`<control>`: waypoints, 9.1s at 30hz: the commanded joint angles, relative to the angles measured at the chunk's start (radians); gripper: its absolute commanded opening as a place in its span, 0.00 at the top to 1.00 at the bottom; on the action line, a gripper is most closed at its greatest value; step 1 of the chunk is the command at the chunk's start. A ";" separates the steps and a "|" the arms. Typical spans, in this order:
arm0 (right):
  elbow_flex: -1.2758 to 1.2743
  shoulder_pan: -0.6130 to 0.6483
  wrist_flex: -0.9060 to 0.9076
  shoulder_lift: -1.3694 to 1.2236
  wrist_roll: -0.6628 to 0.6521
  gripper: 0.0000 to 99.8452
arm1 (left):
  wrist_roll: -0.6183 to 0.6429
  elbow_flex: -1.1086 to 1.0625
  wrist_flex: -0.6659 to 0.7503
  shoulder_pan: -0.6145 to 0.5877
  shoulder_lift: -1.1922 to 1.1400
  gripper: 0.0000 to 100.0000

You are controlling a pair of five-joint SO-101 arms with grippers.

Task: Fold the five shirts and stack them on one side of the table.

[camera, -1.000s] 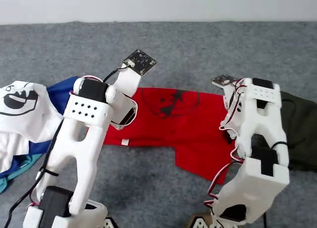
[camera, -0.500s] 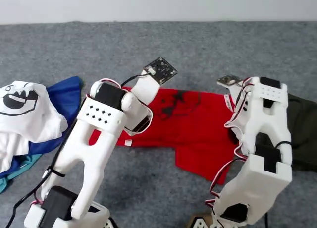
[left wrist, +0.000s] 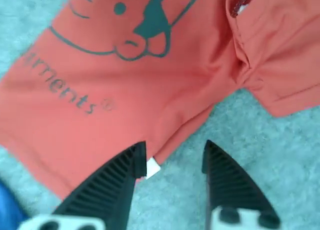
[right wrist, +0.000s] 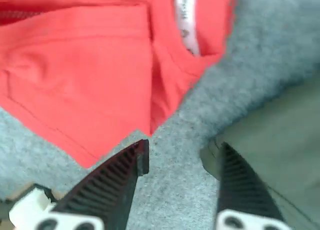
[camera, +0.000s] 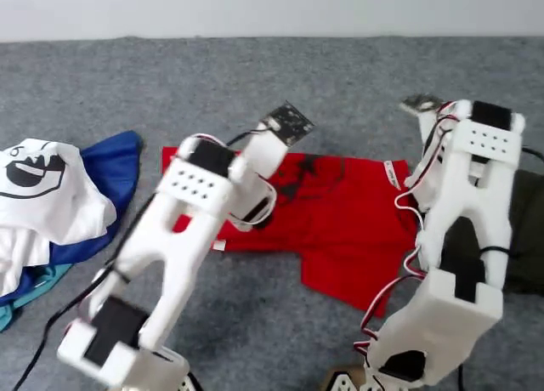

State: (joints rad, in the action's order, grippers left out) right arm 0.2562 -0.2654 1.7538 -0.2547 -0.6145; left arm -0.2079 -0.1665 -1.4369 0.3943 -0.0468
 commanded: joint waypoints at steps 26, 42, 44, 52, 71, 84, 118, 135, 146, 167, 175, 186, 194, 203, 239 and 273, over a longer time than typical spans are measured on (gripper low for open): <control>-0.192 -0.249 0.039 0.547 0.107 0.98 | 0.075 0.854 -0.107 0.258 -0.818 0.98; -0.189 -0.257 0.039 0.547 0.023 0.98 | 0.123 1.165 -0.321 0.262 -0.806 0.97; -0.186 -0.257 0.039 0.549 0.023 0.98 | 0.123 1.113 -0.321 0.262 -0.749 0.93; -0.192 -0.260 0.039 0.634 0.023 0.98 | -0.014 0.826 -0.316 0.365 -0.552 0.83; -0.193 -0.507 0.041 0.682 -0.037 0.98 | -0.129 0.742 -0.273 0.577 -0.669 0.73; -0.192 -0.512 0.041 0.684 -0.037 0.98 | -0.058 0.862 -0.256 0.554 -0.792 0.79; -0.190 -0.509 0.039 0.682 -0.038 0.98 | -0.092 1.038 -0.316 0.559 -0.951 0.98; -0.190 -0.509 0.039 0.680 -0.038 0.98 | -0.092 1.040 -0.198 0.430 -0.799 0.98; -0.190 -0.509 0.039 0.682 -0.038 0.98 | -0.092 1.036 -0.063 0.367 -0.799 0.96; -0.190 -0.509 0.039 0.680 -0.038 0.98 | -0.126 1.115 -0.086 0.299 -0.838 0.78; -0.190 -0.509 0.039 0.674 -0.038 0.98 | -0.126 1.264 -0.272 0.397 -0.839 0.79; -0.190 -0.510 0.039 0.676 -0.038 0.98 | -0.124 1.282 -0.318 0.448 -0.841 0.79; -0.190 -0.510 0.039 0.674 -0.038 0.98 | -0.127 1.211 -0.319 0.511 -0.818 0.83; -0.192 -0.509 0.039 0.673 -0.038 0.98 | -0.126 1.155 -0.210 0.376 -0.727 0.86; -0.192 -0.513 0.039 0.673 -0.038 0.98 | -0.132 1.089 -0.321 0.381 -0.888 0.96; -0.192 -0.510 0.039 0.674 -0.038 0.98 | -0.124 1.168 -0.103 0.307 -0.895 0.96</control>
State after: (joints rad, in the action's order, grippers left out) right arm 0.0583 -0.7672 1.7538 0.3974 -0.6421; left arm -0.3445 1.0134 -1.5934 0.7027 -0.9582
